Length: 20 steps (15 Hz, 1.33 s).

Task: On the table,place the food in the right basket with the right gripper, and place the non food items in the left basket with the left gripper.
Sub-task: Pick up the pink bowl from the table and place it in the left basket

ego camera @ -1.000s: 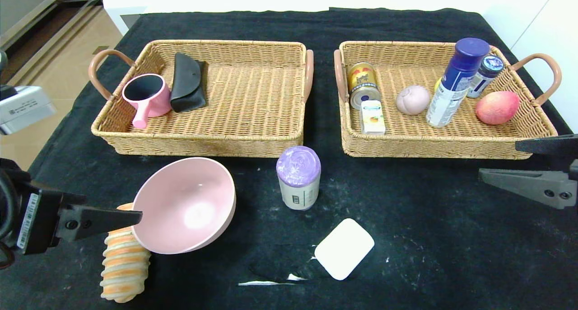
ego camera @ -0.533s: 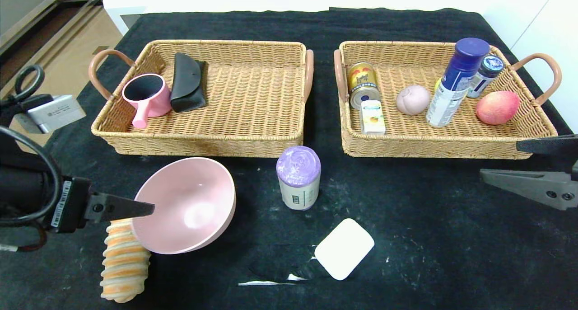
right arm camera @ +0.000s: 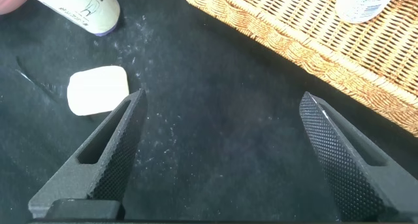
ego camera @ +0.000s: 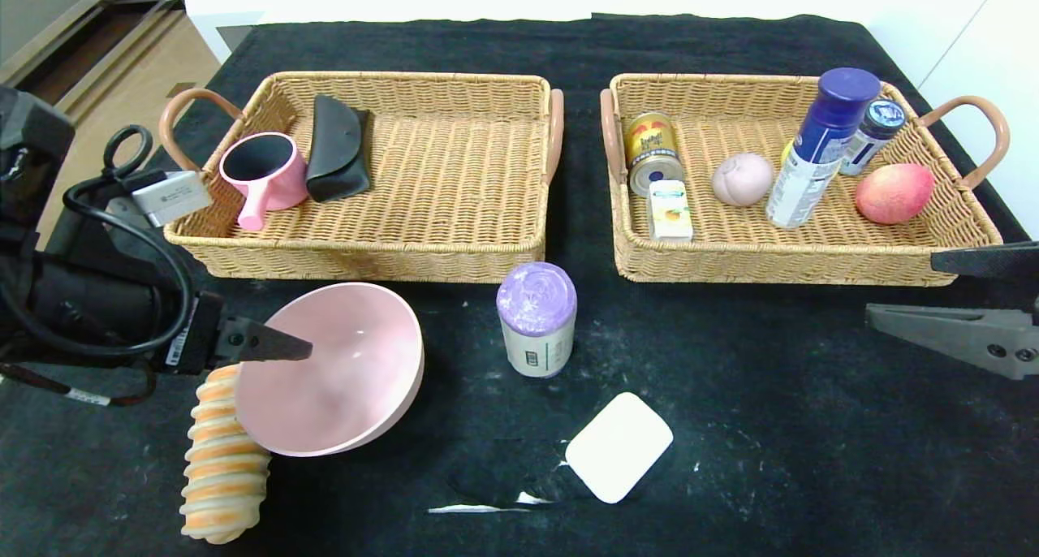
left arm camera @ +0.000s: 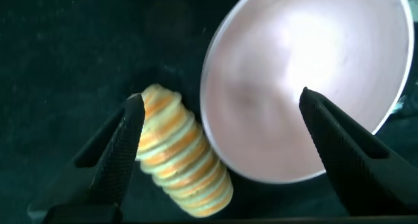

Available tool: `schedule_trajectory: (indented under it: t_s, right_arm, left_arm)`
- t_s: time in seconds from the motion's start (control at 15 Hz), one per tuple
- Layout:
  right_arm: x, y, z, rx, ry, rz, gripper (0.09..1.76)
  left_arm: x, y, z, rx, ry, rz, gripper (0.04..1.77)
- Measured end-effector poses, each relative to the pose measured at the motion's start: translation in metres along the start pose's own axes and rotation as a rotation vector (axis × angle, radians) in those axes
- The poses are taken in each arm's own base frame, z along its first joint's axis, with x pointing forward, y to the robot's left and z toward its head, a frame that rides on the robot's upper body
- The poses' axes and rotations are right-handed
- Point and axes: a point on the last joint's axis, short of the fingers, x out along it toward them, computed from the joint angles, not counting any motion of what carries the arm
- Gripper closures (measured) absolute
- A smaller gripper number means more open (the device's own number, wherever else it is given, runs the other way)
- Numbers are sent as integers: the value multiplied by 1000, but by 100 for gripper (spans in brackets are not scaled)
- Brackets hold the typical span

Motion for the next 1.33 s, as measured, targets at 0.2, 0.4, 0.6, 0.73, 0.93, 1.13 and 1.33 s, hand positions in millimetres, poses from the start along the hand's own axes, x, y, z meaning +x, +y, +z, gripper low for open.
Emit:
schedule_trajectory:
  t_s: [0.2,0.4,0.6,0.73,0.93,1.13,1.33]
  right_arm:
    - [0,0,0,-1,0,0,15]
    - [0,0,0,0,0,1,15]
    - [1,0,-2,1,7,3,15]
    - [2,0,-2,1,9,3,14]
    - [2,0,-2,1,10,3,14]
    - [3,0,-2,1,9,4,14]
    - [2,0,-2,1,8,3,14]
  left_arm:
    - [12,1,8,1,15,-30,9]
    - [25,0,11,7,42,-41,9]
    - [37,-3,13,18,72,-59,9]
    - [43,-4,14,20,84,-85,9]
    - [51,-4,14,17,107,-98,9]
    - [55,-5,14,18,118,-102,9]
    - [55,-6,13,20,124,-105,9]
